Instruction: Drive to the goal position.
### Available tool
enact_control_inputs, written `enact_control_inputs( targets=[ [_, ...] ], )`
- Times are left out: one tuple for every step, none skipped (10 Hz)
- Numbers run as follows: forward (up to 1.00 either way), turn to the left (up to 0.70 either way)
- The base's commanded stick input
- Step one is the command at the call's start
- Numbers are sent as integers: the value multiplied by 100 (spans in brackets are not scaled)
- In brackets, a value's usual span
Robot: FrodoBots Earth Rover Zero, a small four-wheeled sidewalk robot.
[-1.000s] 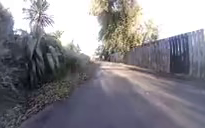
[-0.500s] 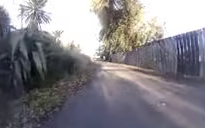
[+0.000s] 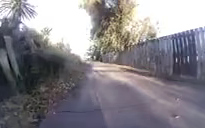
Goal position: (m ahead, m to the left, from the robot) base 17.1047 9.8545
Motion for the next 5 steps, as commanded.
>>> enact_control_inputs(
  targets=[
    [100, 0],
    [100, 0],
    [100, 0],
    [100, 0],
    [100, 0]
  ],
)
